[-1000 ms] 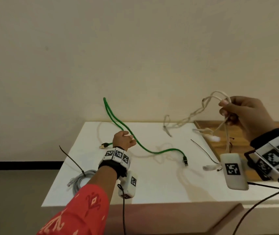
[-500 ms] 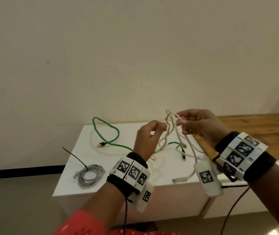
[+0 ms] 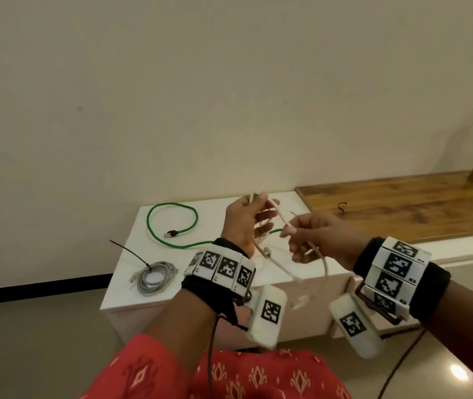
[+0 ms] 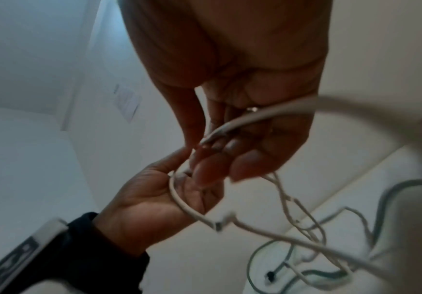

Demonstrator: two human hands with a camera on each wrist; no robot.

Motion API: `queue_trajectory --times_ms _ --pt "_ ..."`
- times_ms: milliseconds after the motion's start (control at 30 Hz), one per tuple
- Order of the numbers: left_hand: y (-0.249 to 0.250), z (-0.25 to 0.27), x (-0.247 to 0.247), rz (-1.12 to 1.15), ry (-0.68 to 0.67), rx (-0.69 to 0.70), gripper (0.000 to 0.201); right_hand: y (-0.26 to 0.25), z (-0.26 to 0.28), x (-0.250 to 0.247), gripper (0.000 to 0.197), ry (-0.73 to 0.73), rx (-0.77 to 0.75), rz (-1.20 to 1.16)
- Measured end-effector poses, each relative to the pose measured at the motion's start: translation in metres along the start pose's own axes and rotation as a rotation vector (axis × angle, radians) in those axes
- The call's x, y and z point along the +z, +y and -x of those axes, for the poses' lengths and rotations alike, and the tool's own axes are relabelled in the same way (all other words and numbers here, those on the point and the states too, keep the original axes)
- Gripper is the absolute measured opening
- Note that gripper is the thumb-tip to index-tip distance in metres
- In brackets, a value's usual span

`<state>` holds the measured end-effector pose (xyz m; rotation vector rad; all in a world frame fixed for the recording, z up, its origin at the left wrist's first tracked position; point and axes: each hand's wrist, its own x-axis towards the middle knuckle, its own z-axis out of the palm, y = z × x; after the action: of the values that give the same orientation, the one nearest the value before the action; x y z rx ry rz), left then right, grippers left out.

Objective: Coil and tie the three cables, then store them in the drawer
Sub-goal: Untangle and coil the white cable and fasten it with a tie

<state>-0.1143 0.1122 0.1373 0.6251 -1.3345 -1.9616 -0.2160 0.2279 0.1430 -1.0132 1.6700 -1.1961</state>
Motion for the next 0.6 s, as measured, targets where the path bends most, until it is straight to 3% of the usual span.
queue_trajectory --times_ms 100,200,267,333,367,400,433,500,533,600 --pt "0.007 -0.006 -0.012 0.018 0.113 0.015 0.017 0.018 0.017 -0.013 0.023 -0.066 0.088 -0.013" --pt "-0.001 -0.007 -0.027 -0.192 0.103 -0.083 0.014 0.026 0.028 -0.031 0.023 0.003 0.089 -0.266" --pt "-0.012 -0.008 -0.033 -0.487 0.192 -0.095 0.035 0.023 0.031 -0.037 0.023 0.021 0.059 -0.416" --pt "-0.018 -0.005 -0.035 -0.802 0.307 0.096 0.066 0.02 0.031 -0.037 0.028 0.024 0.033 -0.449" --pt "-0.017 0.0 -0.033 -0.878 0.251 0.251 0.07 0.019 0.03 -0.035 0.03 0.018 0.02 -0.44" --pt "-0.016 0.005 -0.03 -0.925 0.111 0.365 0.065 0.018 0.029 -0.033 0.033 0.007 0.01 -0.434" --pt "-0.017 0.008 -0.025 -0.961 -0.076 0.408 0.056 0.017 0.029 -0.03 0.034 -0.008 0.001 -0.438" --pt "-0.018 0.017 -0.015 -0.997 -0.401 0.339 0.029 0.015 0.028 -0.026 0.033 -0.033 -0.018 -0.482" --pt "-0.019 0.019 -0.014 -0.965 -0.476 0.317 0.022 0.013 0.028 -0.026 0.032 -0.046 -0.033 -0.517" --pt "-0.021 0.02 -0.016 -0.869 -0.451 0.326 0.029 0.01 0.029 -0.027 0.027 -0.103 -0.069 -0.62"
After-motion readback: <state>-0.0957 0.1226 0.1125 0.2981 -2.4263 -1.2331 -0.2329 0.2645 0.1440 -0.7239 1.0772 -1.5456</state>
